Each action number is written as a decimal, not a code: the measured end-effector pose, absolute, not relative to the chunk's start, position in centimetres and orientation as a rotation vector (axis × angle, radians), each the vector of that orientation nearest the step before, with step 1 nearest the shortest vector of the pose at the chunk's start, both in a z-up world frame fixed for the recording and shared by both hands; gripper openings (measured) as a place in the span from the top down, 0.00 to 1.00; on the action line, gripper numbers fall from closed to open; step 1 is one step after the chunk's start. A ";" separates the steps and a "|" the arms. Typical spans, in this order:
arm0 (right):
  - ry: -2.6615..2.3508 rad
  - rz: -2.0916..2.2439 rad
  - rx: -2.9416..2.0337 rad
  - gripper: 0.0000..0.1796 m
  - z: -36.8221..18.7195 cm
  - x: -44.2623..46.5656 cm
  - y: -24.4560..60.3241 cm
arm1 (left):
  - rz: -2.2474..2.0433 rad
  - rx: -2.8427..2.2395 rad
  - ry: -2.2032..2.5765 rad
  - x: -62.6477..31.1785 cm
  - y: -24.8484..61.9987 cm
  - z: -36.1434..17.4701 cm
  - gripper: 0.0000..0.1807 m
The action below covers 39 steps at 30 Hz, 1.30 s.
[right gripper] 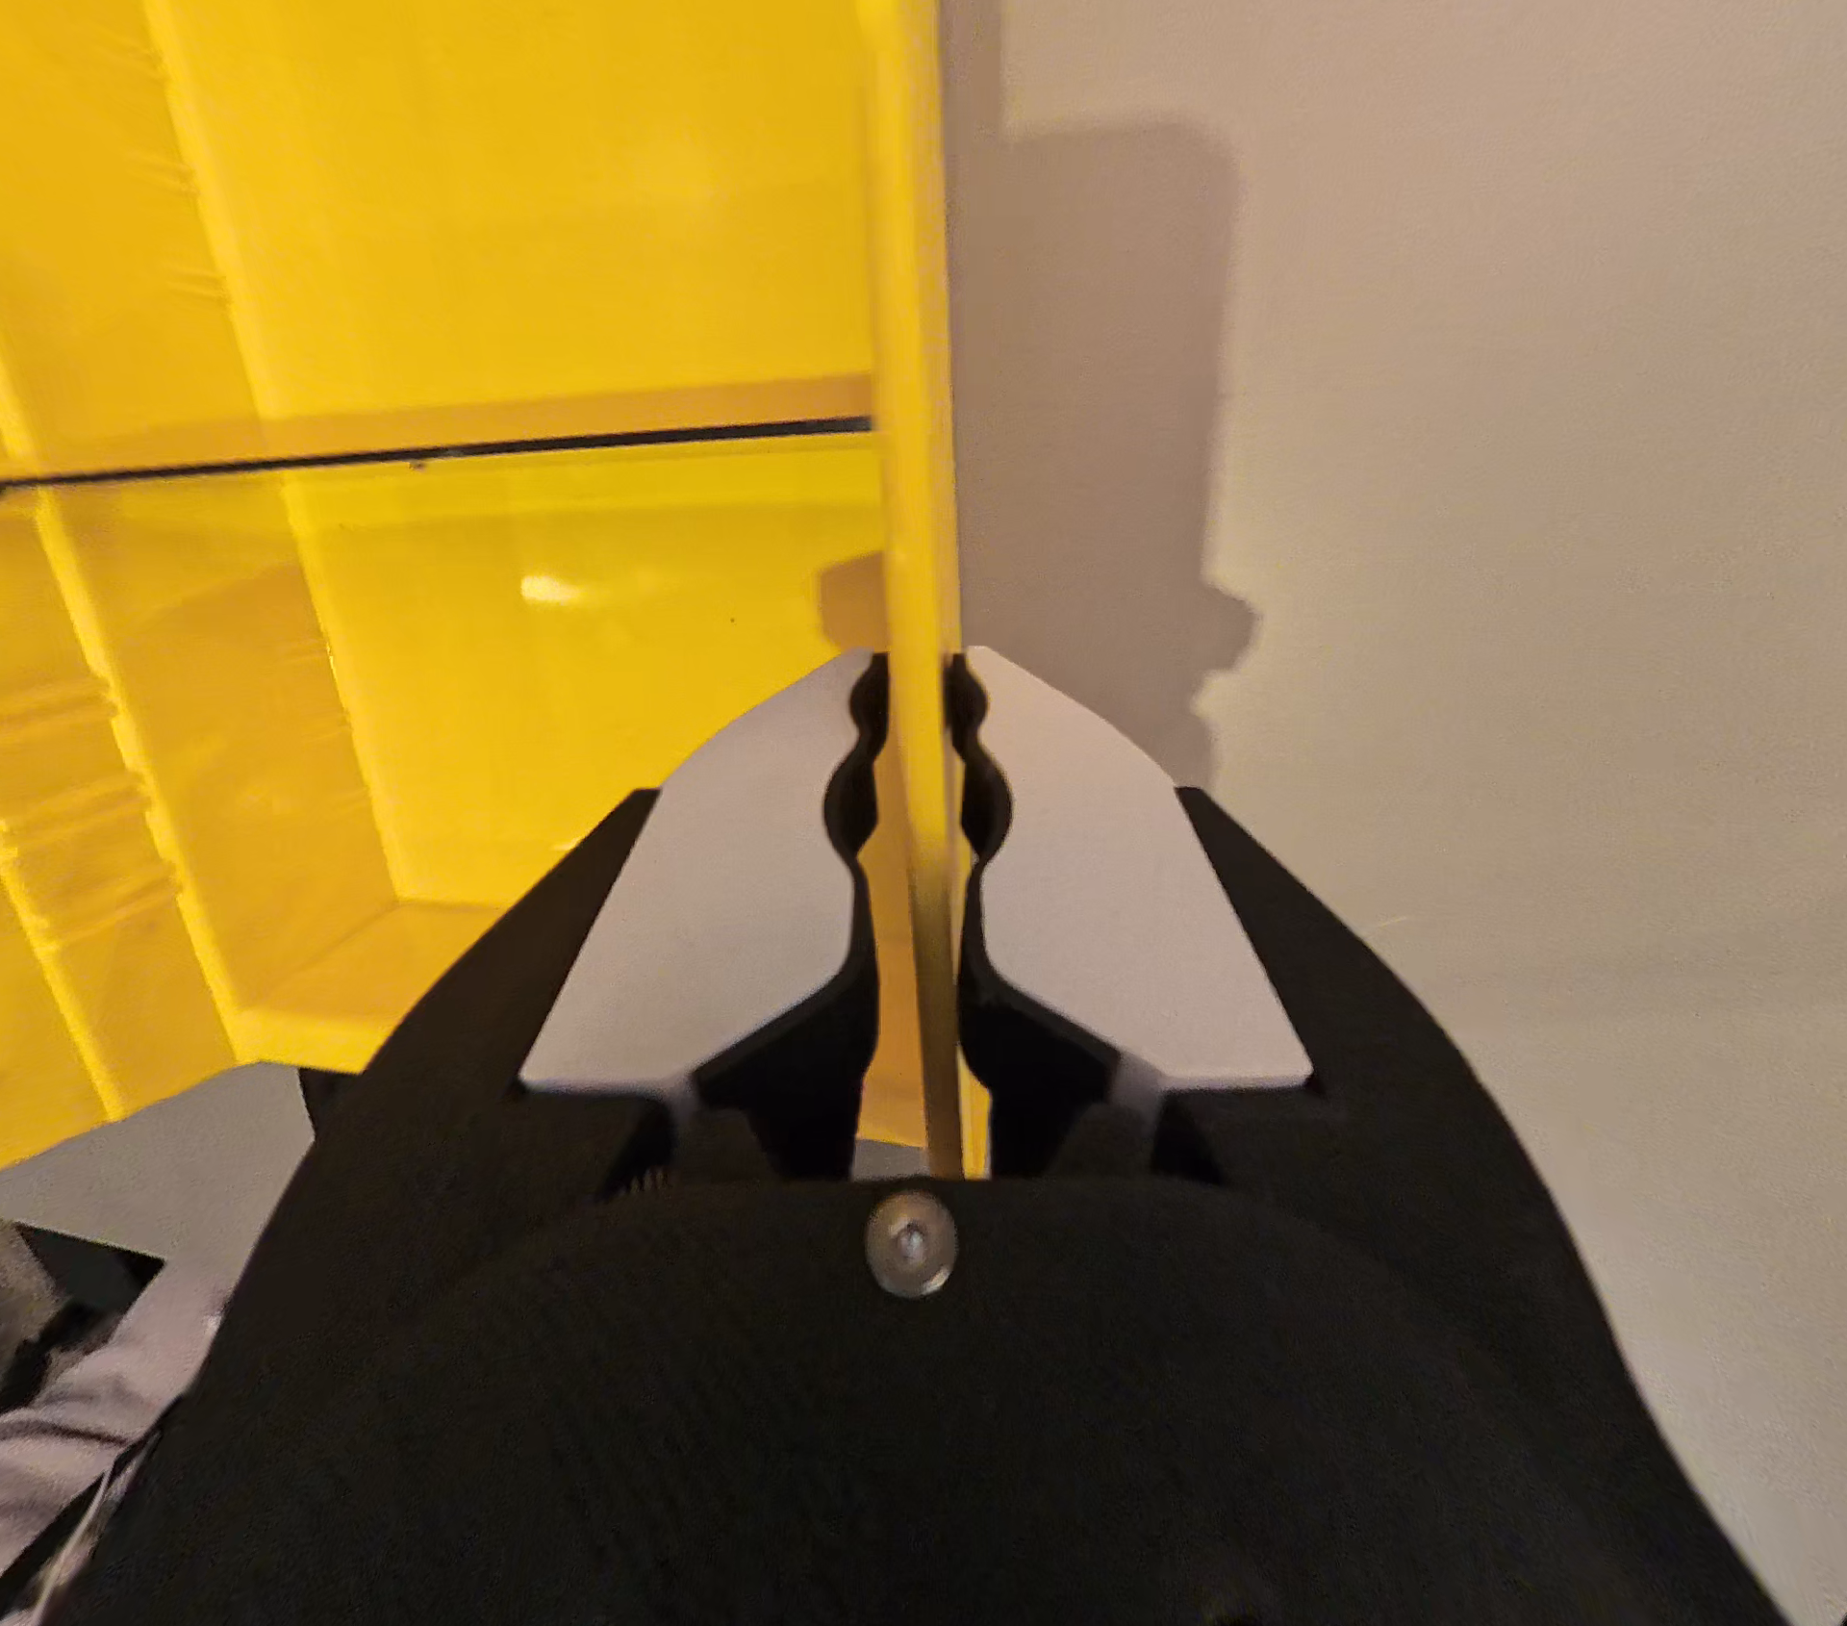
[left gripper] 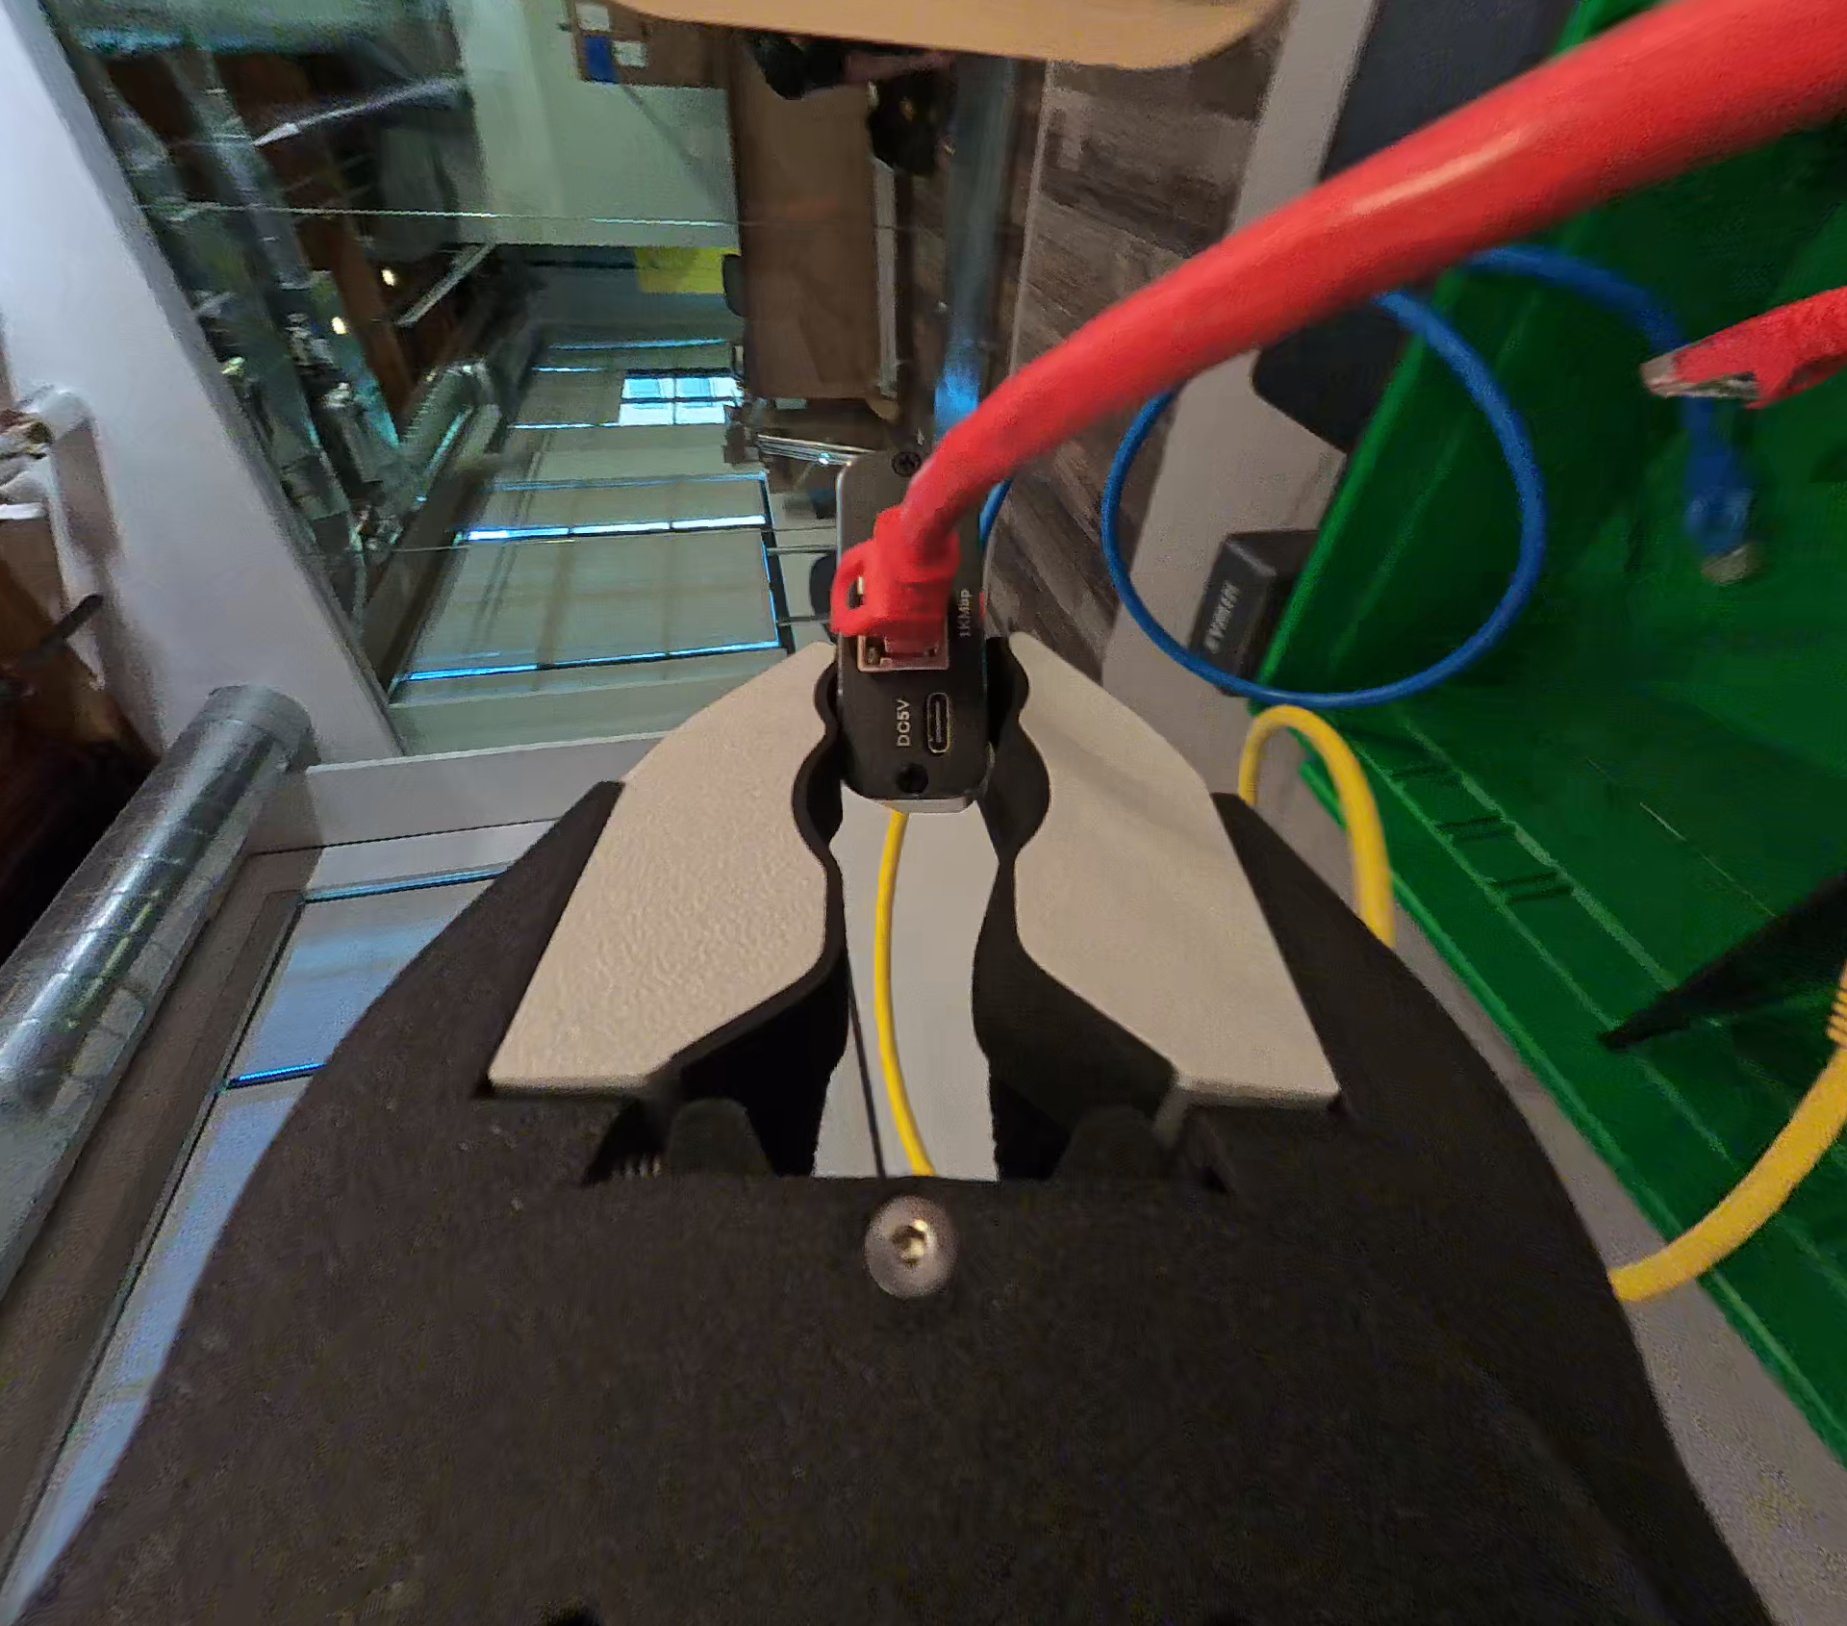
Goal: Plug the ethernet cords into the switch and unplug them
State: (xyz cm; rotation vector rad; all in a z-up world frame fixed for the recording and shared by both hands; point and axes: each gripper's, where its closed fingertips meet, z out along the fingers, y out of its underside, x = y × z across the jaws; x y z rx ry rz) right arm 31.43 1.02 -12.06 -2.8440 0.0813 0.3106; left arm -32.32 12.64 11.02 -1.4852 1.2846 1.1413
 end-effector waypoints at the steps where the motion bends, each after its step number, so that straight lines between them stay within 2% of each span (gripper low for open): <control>1: 0.104 0.310 -2.849 0.96 -12.1 31.6 1.0 | 1.126 -1.471 1.264 -32.1 12.2 12.5 0.86; 14: 0.292 0.386 -2.855 0.96 -12.2 31.8 1.3 | 0.879 -1.184 1.079 -23.4 4.3 32.2 0.86; 23: 0.469 0.383 -2.843 0.96 -12.2 32.6 1.7 | 0.775 -1.028 1.122 -14.9 -0.2 40.4 0.86; 29: 0.516 0.394 -2.843 0.96 -12.2 32.4 1.7 | 0.674 -0.965 1.174 -9.9 -2.2 41.3 0.86; 31: 0.502 0.378 -2.862 0.91 -12.3 32.2 1.6 | 0.597 -0.971 1.193 -8.7 -2.3 40.7 0.86; 35: 0.365 0.355 -3.002 0.81 -12.5 32.0 -0.1 | 0.437 -0.963 1.222 -6.8 -2.1 37.0 0.86; 39: 0.266 0.280 -2.921 0.81 -10.5 33.0 -0.1 | 0.319 -0.915 1.247 -5.5 -1.7 31.3 0.86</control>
